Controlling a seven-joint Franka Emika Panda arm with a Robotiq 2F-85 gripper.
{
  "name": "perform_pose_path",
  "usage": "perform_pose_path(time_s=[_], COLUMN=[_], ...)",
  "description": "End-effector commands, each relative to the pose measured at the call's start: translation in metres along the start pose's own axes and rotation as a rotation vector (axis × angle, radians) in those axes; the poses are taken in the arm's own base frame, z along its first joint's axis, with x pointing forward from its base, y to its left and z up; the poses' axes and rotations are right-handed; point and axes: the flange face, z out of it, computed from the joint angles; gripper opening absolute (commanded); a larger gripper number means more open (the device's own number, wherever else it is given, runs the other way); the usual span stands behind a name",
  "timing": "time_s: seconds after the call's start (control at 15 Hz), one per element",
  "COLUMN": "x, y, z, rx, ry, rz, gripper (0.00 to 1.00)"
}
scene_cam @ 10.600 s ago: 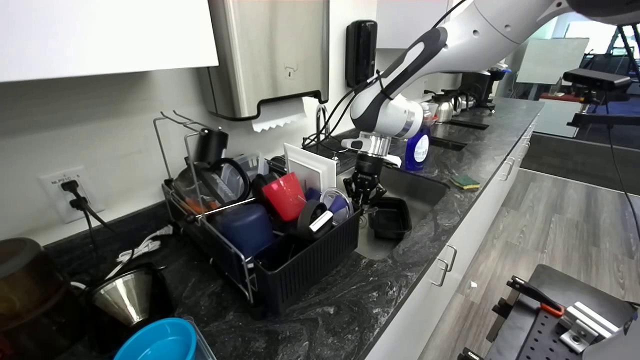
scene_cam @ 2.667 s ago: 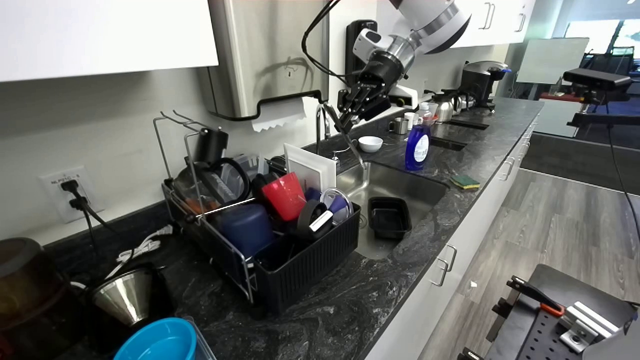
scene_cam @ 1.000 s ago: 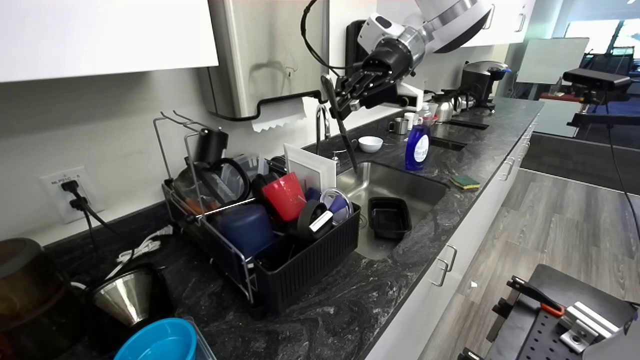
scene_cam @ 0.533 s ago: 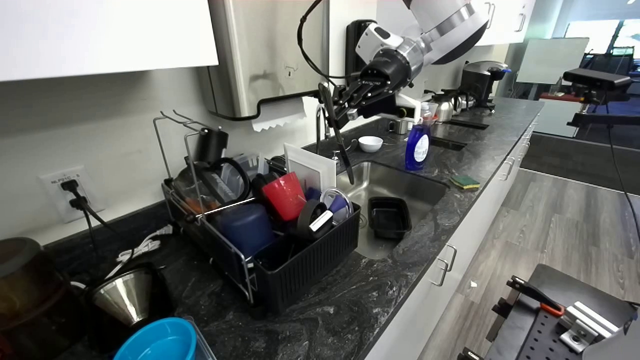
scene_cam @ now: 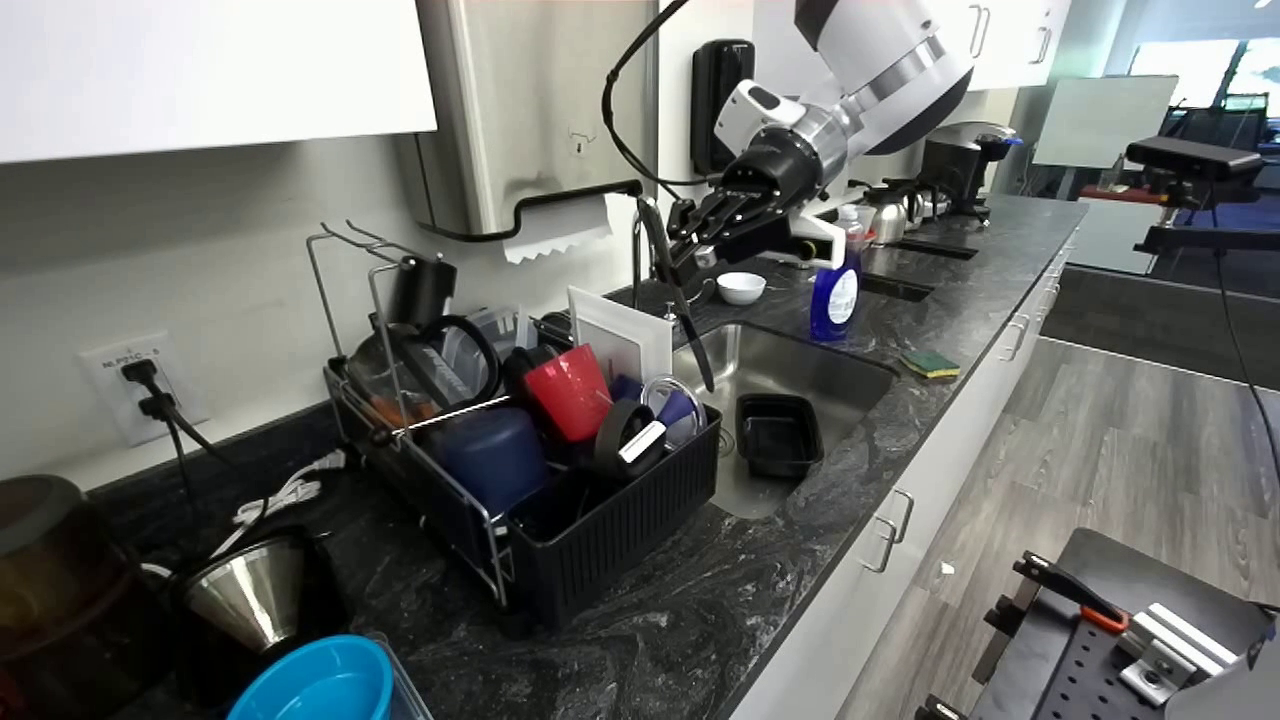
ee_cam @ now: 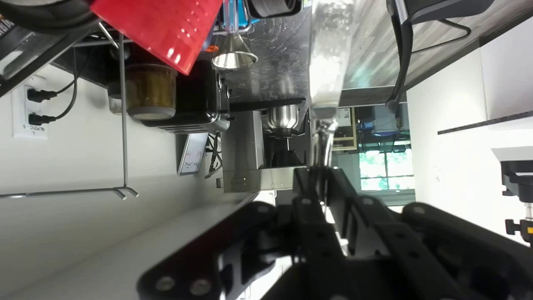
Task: Pick the knife in the sink and put it in the rack
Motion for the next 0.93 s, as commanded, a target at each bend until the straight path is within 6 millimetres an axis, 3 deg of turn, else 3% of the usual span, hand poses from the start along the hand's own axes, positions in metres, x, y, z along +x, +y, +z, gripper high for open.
perform_pose_path(time_s=[0.0, 0.4, 0.87], x=[-0.011, -0.024, -0.023], y=[0.005, 0.018, 0.020], z=[0.002, 0.005, 0.015], rx=[-0.052, -0.147, -0.191], ry=[0.002, -0.022, -0.014], rz=[0.001, 0.034, 0.043], gripper=[0.04, 0.04, 0.04])
